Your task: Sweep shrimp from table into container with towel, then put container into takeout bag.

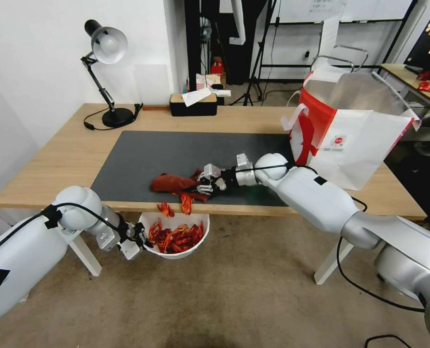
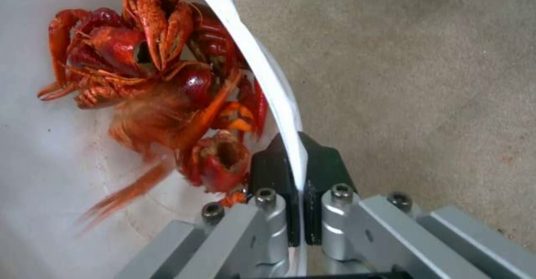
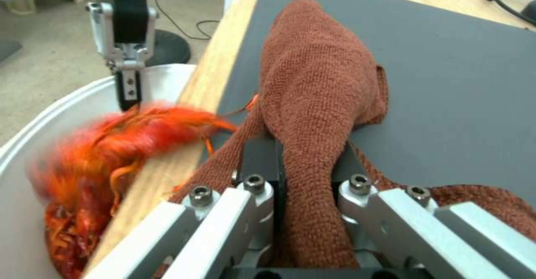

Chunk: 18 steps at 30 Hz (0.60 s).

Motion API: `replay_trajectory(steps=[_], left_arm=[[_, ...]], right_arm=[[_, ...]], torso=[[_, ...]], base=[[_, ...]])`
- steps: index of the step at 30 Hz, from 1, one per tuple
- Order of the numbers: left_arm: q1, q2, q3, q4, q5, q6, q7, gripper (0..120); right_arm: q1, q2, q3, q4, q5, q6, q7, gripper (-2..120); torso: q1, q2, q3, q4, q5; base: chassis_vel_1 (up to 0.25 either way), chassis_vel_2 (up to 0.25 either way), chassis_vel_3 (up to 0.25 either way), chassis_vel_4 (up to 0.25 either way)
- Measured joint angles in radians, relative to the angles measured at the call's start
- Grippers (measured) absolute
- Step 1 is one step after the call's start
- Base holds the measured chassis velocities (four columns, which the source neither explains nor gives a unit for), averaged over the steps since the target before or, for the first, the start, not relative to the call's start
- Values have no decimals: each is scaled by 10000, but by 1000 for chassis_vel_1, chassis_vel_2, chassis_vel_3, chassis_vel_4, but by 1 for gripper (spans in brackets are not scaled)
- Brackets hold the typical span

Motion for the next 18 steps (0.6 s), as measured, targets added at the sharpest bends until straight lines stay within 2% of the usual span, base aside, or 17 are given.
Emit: replay_trajectory(steps=[18], left_arm=[[31,108,-77,-89,-72,13,-23,0]], right_arm=[[-452,-435,-80,1162,57,3,-46,7]], torso=[[1,0,-1,0,0]], base=[[0,0,0,0]])
